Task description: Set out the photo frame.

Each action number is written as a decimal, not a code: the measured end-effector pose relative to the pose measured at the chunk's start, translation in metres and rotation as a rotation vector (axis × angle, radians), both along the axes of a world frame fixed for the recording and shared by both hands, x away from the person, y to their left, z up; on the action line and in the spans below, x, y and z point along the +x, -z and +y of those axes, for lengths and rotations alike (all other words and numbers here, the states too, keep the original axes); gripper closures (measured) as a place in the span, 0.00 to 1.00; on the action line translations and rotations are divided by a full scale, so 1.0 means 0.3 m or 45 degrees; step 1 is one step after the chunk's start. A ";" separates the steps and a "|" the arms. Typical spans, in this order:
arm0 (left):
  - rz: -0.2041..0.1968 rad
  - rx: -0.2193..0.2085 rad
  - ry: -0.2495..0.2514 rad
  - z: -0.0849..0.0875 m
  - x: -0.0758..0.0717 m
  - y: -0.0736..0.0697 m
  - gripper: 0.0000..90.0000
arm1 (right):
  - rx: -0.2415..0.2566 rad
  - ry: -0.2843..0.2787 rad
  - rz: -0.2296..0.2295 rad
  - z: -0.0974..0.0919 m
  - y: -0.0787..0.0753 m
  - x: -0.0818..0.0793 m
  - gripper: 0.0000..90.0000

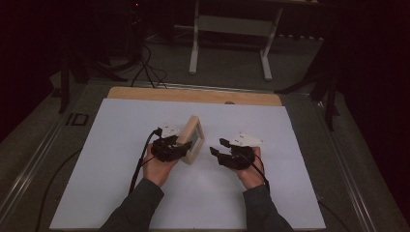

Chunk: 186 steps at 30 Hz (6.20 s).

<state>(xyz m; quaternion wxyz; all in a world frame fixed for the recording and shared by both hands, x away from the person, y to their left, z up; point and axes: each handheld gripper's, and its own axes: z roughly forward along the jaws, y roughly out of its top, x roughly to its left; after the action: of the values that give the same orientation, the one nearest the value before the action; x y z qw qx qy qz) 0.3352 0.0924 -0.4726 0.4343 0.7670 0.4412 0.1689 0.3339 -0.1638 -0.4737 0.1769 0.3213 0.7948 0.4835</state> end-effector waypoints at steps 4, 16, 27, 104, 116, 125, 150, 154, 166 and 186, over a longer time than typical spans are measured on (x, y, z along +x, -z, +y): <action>-0.011 0.003 0.009 -0.006 -0.005 0.001 0.63 | 0.015 0.012 0.002 -0.004 -0.004 0.000 0.52; -0.037 0.031 0.066 -0.020 -0.023 0.002 0.66 | 0.041 0.037 -0.014 -0.016 -0.015 0.002 0.52; -0.073 0.058 0.136 -0.028 -0.034 0.005 0.67 | 0.073 0.070 -0.024 -0.017 -0.032 0.006 0.52; -0.161 0.085 0.278 0.001 -0.102 0.019 0.67 | -0.040 0.087 -0.072 0.187 -0.065 0.177 1.00; -0.158 0.109 0.232 0.025 -0.091 0.017 0.65 | -0.059 0.106 -0.052 0.173 -0.071 0.166 1.00; -0.161 0.118 0.210 0.036 -0.082 0.018 0.63 | -0.061 0.114 -0.054 0.159 -0.072 0.153 1.00; -0.125 0.119 0.149 0.051 -0.060 0.016 0.60 | -0.106 0.112 -0.049 0.138 -0.082 0.114 1.00; -0.123 0.111 0.148 0.051 -0.059 0.017 0.60 | -0.100 0.112 -0.052 0.138 -0.081 0.118 0.99; -0.123 0.118 0.145 0.049 -0.061 0.017 0.59 | -0.002 -0.029 -0.035 0.103 -0.096 0.103 0.60; -0.121 0.115 0.137 0.048 -0.061 0.020 0.59 | 0.011 -0.149 0.029 0.065 -0.045 0.090 0.34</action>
<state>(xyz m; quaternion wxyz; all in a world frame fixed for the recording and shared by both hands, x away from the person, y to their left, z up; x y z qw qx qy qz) 0.3170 0.1070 -0.4785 0.4282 0.7994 0.3702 0.2012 0.3608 -0.1444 -0.4604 0.1379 0.2806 0.8121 0.4927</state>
